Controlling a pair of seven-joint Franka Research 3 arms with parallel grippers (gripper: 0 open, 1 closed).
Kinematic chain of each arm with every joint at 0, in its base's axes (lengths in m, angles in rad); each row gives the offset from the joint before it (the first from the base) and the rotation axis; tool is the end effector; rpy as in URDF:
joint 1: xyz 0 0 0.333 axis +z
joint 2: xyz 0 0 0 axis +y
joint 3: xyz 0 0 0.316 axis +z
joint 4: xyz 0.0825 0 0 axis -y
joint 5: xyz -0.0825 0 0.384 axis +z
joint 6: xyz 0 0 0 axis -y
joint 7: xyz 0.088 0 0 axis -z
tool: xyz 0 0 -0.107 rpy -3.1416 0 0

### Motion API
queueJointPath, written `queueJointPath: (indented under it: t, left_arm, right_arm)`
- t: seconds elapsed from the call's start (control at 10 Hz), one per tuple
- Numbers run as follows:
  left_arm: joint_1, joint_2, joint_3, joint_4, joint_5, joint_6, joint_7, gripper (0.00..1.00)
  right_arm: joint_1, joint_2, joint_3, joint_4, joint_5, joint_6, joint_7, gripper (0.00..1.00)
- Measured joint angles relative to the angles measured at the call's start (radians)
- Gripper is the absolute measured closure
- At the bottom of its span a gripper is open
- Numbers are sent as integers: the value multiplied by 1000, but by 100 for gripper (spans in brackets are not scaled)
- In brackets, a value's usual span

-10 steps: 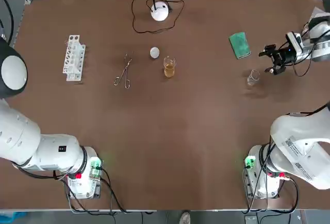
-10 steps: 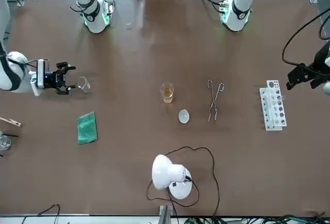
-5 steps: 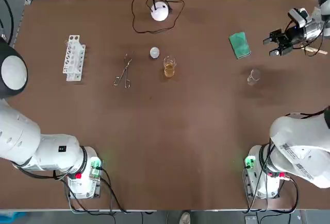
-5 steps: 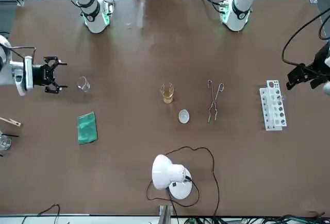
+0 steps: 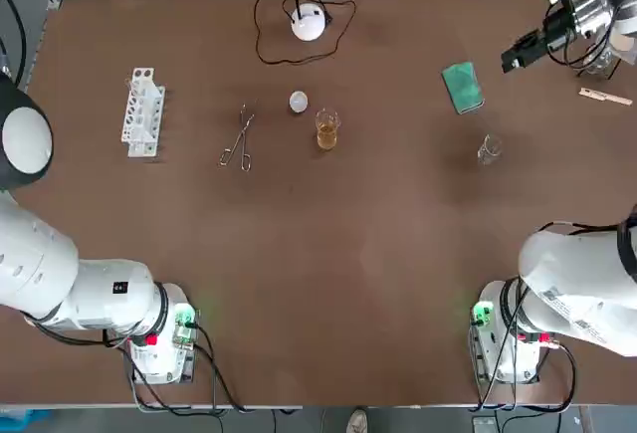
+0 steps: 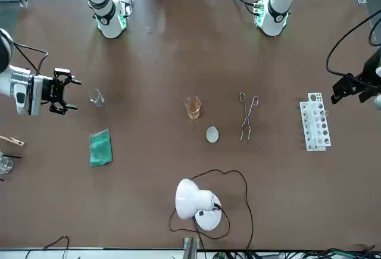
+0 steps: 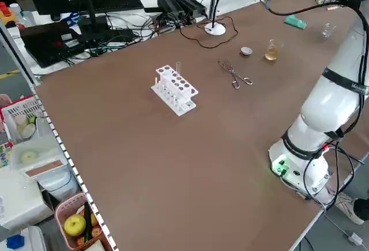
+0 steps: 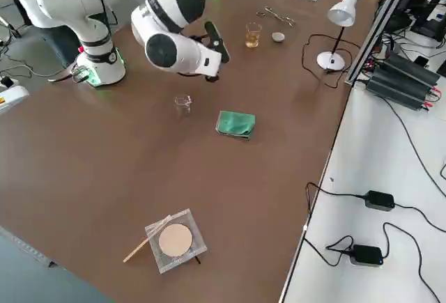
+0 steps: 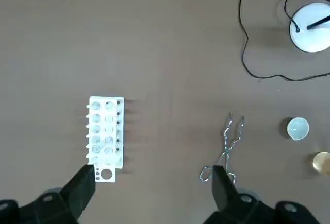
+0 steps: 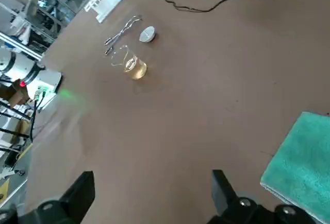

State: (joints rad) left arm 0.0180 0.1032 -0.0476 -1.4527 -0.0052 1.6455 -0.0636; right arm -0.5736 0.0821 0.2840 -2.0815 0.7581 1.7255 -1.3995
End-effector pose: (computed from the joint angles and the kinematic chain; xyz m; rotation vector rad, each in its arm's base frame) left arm 0.5943 -0.0165 0.6284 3.1238 0.0541 0.1394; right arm 0.5169 -0.0896 0.3849 -2.1317 -0.9242 -0.3350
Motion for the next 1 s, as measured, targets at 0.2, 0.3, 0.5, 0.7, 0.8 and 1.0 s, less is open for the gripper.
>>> queueJointPath:
  t: [0.2, 0.3, 0.5, 0.7, 0.8, 1.0]
  left_arm:
    - [0, 0, 0, 0, 0, 0, 0, 0]
    - [0, 0, 0, 0, 0, 0, 0, 0]
    - [0, 0, 0, 0, 0, 0, 0, 0]
    - [0, 0, 0, 0, 0, 0, 0, 0]
    - [0, 0, 0, 0, 0, 0, 0, 0]
    - [0, 0, 0, 0, 0, 0, 0, 0]
  right_arm:
    - [62, -43, 2, 59, -40, 10, 179, 0]
    - [92, -50, 2, 92, -68, 10, 260, 0]
    - [155, -51, 3, 171, -153, 6, 464, 0]
    - [229, -52, 4, 250, -221, -11, 669, 0]
    - [266, -52, 4, 277, -263, -15, 769, 0]
    - [351, -52, 2, 336, -353, -57, 1017, 0]
